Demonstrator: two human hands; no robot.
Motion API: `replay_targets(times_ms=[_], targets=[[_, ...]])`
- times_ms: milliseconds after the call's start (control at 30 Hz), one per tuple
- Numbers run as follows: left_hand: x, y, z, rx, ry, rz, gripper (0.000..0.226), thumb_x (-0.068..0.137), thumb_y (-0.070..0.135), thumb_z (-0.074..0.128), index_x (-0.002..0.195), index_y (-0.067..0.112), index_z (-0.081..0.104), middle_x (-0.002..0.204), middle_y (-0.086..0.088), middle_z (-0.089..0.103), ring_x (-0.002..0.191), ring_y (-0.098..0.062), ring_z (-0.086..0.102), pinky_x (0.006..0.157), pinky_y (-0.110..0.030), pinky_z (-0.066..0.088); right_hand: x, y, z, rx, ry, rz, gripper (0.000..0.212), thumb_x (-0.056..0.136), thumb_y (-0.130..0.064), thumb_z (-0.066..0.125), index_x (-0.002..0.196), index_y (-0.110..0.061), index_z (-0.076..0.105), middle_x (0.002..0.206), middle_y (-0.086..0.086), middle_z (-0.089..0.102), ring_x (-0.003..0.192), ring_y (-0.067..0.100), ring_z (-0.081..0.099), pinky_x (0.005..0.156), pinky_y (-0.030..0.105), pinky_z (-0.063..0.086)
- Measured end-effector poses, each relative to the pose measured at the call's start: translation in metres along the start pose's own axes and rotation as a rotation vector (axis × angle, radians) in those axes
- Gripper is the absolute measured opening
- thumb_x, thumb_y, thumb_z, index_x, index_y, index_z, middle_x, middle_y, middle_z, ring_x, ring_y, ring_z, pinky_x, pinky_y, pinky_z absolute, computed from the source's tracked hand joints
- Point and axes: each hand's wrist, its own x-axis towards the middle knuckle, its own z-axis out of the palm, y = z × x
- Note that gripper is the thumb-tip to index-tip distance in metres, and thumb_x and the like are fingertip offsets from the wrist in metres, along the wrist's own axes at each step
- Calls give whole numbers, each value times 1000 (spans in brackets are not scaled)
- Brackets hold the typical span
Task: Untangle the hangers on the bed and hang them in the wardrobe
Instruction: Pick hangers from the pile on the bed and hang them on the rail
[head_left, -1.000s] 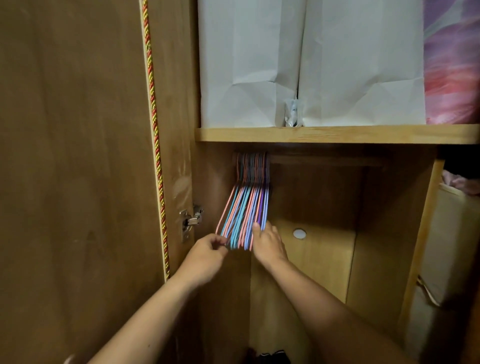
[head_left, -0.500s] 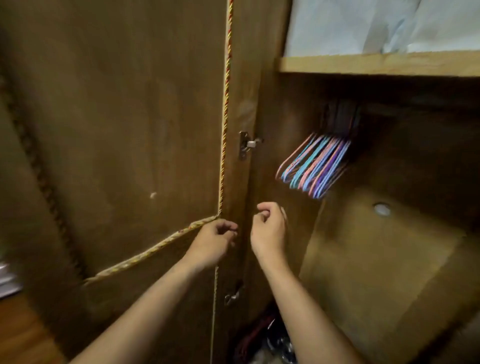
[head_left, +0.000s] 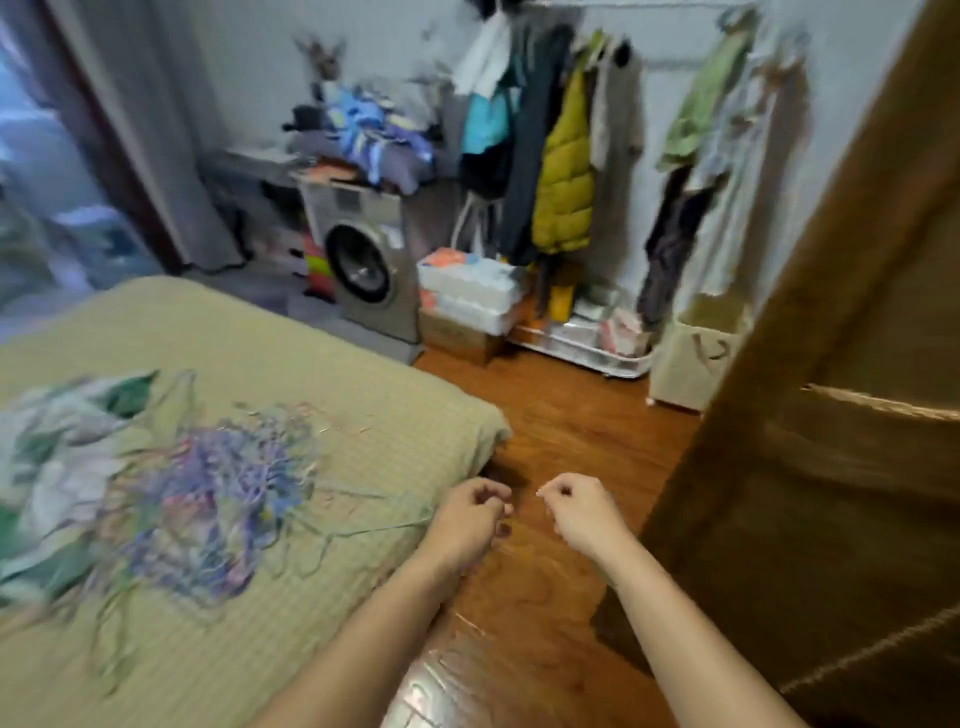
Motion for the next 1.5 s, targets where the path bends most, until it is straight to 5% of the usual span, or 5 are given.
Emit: replay_targets(times_ms=[200, 467, 800, 1233, 1500], targets=[[-69, -109, -195, -213, 395, -267, 23, 97, 2, 40, 92, 14, 59, 74, -3, 59, 53, -15, 53, 49, -19, 36, 30, -103, 192, -156, -327, -146, 30, 91, -29, 59, 68, -11, 64, 60, 6, 59, 67, 33, 64, 63, 41, 50], [-96, -187, -368, -332, 665, -365, 23, 99, 7, 41, 104, 9, 63, 75, -1, 58, 59, -16, 55, 53, -20, 38, 25, -163, 388, -91, -681, -48, 24, 95, -9, 54, 71, -11, 57, 62, 8, 50, 44, 16, 43, 41, 19, 30], [-44, -223, -405, -474, 735, -564, 20, 100, 11, 47, 106, 8, 65, 86, -7, 65, 67, -20, 61, 58, -26, 46, 140, -118, 411, -107, -593, 302, 17, 96, 0, 50, 82, 0, 60, 61, 11, 53, 36, 17, 46, 38, 18, 36], [66, -193, -398, -704, 1021, -736, 17, 100, 7, 49, 106, 3, 64, 85, -10, 64, 63, -20, 58, 60, -25, 44, 388, -181, 539, 52, -568, 309, 14, 93, -19, 60, 87, -6, 58, 66, 14, 55, 50, 26, 55, 47, 33, 48], [84, -168, -374, -897, 1020, -752, 19, 100, 8, 49, 110, 4, 65, 86, -11, 69, 68, -22, 65, 59, -26, 50, 388, -233, 545, 367, -612, 326, 35, 108, -19, 29, 84, -1, 48, 59, 15, 48, 46, 21, 48, 33, 20, 39]])
